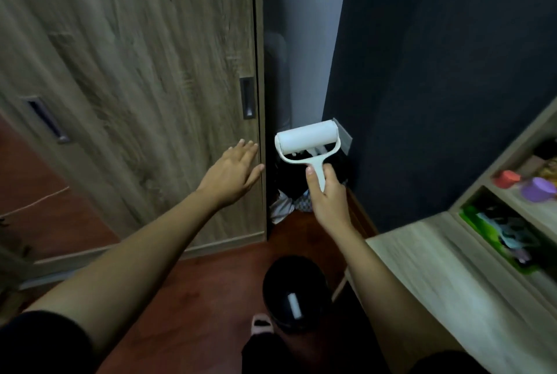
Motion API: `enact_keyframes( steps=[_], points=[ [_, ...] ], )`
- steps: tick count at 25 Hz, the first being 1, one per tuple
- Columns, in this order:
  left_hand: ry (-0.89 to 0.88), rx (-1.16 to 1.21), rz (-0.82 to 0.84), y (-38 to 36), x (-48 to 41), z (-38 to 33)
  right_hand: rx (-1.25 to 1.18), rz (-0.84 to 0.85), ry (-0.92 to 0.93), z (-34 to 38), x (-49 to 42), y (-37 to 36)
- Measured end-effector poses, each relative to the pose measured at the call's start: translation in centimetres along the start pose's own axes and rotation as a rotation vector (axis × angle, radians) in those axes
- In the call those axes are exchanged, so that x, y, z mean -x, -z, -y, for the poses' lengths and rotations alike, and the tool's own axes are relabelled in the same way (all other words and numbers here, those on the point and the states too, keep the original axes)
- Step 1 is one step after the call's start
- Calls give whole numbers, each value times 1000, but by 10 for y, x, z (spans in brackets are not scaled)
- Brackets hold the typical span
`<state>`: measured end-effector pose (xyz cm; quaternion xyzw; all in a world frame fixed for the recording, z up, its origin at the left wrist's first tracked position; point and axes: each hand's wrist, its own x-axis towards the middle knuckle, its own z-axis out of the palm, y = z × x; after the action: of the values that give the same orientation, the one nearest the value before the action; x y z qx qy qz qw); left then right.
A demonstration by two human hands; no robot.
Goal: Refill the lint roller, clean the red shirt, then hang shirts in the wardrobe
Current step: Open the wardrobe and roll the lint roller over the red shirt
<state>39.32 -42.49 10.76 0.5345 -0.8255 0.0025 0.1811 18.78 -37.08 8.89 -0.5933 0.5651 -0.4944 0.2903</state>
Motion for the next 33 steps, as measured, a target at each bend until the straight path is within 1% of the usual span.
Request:
enact_keyframes(
  steps=[4,5,6,8,10,12,14,15,18,23,25,29,33],
  points=[
    [-84,-164,118,-24,-93,58,-17,-37,-26,-19,-98,-30],
    [-135,-216,131,-31,-113,70,-19,-51,-42,-21,-119,-35],
    [-175,-282,171,-37,-135,83,-21,-66,-51,-25,-143,-41],
    [-248,-434,304,-45,-178,107,6,-80,-43,-30,-185,-52],
    [-341,-615,382,-55,-212,130,18,-77,-51,-37,-219,-61],
    [-442,-788,418,-65,-236,150,28,-66,-34,-42,-238,-67],
    [-552,-900,363,-72,-257,164,31,-61,-15,-44,-250,-71],
    [-589,-890,328,-74,-266,169,24,-61,-13,-45,-255,-74],
    [-650,-861,361,-77,-279,179,-8,-72,-9,-46,-265,-82],
    [-751,-765,259,-76,-270,196,-49,-74,8,-41,-262,-93],
    [-746,-768,253,-69,-262,204,-38,-87,2,-37,-255,-102],
    [-684,-776,351,-52,-234,235,-30,-72,-15,-18,-241,-135],
    [-675,-778,351,-27,-205,275,-52,-2,-5,12,-227,-172]
  ],
)
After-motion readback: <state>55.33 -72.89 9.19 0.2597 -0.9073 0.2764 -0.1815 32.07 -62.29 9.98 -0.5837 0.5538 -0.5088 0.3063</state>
